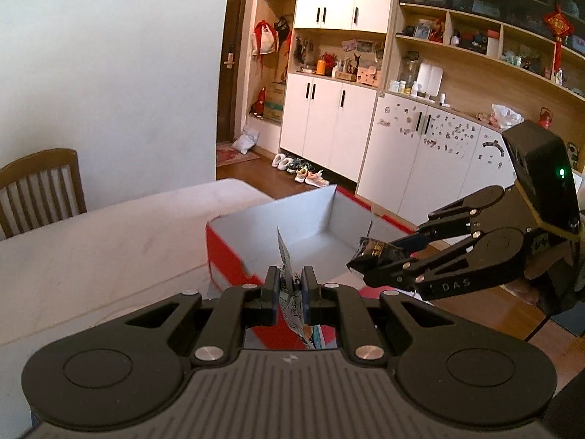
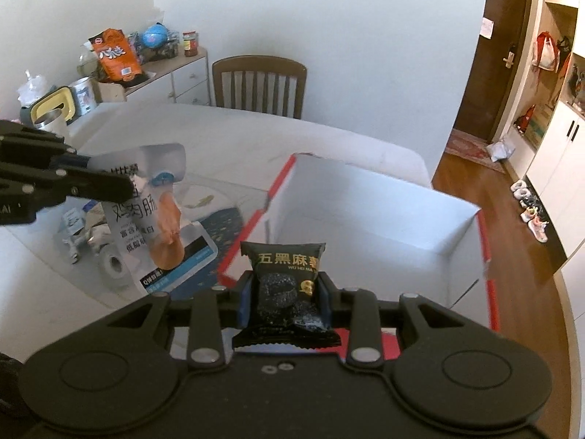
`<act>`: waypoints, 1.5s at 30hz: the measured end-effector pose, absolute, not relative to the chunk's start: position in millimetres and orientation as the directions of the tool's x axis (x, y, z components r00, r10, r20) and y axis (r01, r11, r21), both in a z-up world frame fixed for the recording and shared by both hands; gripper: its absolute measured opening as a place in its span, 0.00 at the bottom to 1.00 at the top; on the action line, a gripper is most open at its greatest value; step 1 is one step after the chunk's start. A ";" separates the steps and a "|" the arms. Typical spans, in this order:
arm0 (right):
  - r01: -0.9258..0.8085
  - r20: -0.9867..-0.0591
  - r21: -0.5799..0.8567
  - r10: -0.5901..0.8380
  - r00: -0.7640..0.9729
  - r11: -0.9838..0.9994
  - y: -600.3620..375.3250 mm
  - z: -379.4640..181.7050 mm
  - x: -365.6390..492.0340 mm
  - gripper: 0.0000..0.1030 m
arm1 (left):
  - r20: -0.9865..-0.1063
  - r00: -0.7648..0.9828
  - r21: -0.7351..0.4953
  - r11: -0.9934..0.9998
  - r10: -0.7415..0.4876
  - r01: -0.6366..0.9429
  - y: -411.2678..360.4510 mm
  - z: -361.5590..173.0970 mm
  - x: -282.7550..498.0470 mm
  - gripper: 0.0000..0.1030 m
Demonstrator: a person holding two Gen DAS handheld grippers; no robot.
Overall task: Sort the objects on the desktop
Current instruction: 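Lower both packages into the box and open both tools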
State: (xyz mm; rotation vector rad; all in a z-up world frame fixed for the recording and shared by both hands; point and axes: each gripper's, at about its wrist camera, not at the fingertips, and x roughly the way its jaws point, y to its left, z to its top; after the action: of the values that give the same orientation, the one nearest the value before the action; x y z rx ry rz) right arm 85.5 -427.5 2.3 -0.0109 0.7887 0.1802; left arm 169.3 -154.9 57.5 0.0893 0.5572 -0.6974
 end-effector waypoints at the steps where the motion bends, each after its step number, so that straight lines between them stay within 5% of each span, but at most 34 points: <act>1: -0.162 -0.706 0.053 0.152 0.691 0.985 -431.7 2.0 86.9 0.32 | -0.512 0.627 -0.102 0.766 -0.587 0.634 -159.1 59.2 172.7 0.10; 17: -0.139 -0.748 0.004 0.095 0.657 0.990 -480.1 -20.4 124.4 0.32 | -0.512 0.577 -0.158 0.730 -0.636 0.665 -225.5 56.4 237.7 0.10; 45: -0.084 -0.883 0.022 0.059 0.465 0.996 -522.2 -102.7 197.6 0.32 | -0.717 0.365 -0.235 0.699 -0.593 0.675 -295.3 -25.0 323.3 0.10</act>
State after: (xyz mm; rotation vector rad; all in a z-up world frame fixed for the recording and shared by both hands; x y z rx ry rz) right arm 197.6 -522.2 -102.7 -0.0258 1.0838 0.0881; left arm 323.3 -295.3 -25.0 0.1050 0.8758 -0.8175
